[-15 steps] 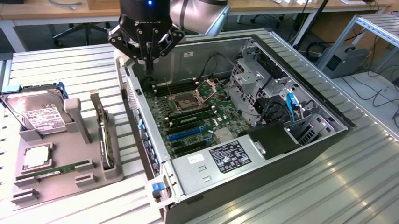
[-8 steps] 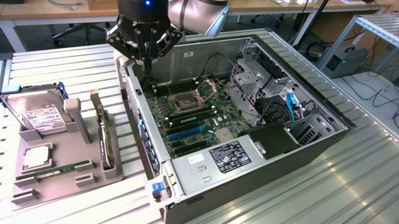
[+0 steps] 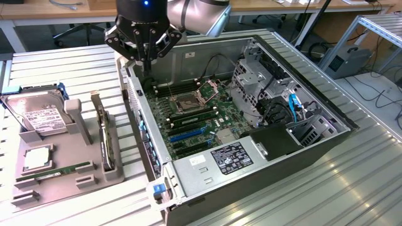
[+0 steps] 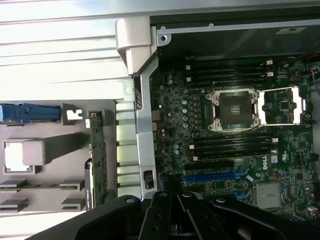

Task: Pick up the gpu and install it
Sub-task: 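Reach for the gpu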

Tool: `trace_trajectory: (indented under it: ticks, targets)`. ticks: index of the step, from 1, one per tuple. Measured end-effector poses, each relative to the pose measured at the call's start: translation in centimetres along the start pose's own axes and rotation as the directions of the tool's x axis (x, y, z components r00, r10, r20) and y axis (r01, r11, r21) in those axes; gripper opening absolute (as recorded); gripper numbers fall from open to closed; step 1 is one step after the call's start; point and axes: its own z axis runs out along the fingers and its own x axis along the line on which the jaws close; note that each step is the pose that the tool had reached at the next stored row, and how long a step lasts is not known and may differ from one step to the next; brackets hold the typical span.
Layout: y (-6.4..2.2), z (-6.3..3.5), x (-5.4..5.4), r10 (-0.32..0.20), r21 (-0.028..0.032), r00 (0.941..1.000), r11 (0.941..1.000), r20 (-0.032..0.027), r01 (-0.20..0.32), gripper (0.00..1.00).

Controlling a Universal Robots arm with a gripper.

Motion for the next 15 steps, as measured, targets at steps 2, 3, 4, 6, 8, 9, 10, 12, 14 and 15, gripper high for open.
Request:
trace_trajectory:
  ticks: [2,3,4,6,8,9,10,12,14,15]
  targets:
    - [-0.01,0.00,0.07,0.000,0.0000,1.0000,1.0000,0.0000,0.000,0.11]
    - [-0.01,0.00,0.11,0.000,0.0000,1.0000,1.0000,0.0000,0.000,0.11]
    - [-0.01,-0.01,0.18,0.000,0.0000,1.0000,1.0000,0.0000,0.000,0.11]
    - [-0.03,-0.01,0.32,0.000,0.0001,1.0000,1.0000,0.0000,0.000,0.11]
    - [-0.03,-0.02,0.43,0.000,0.0001,1.0000,1.0000,0.0000,0.000,0.11]
    - [-0.04,-0.02,0.49,0.000,0.0001,1.0000,1.0000,0.0000,0.000,0.11]
    - [-0.04,-0.02,0.55,0.000,0.0001,1.0000,1.0000,0.0000,0.000,0.11]
    - [-0.05,-0.02,0.67,0.000,0.0000,1.0000,1.0000,0.0000,0.000,0.11]
    - [-0.06,-0.02,0.79,0.000,0.0001,1.0000,1.0000,0.0000,0.000,0.11]
    - [-0.06,-0.02,0.85,0.000,0.0000,1.0000,1.0000,0.0001,0.000,0.11]
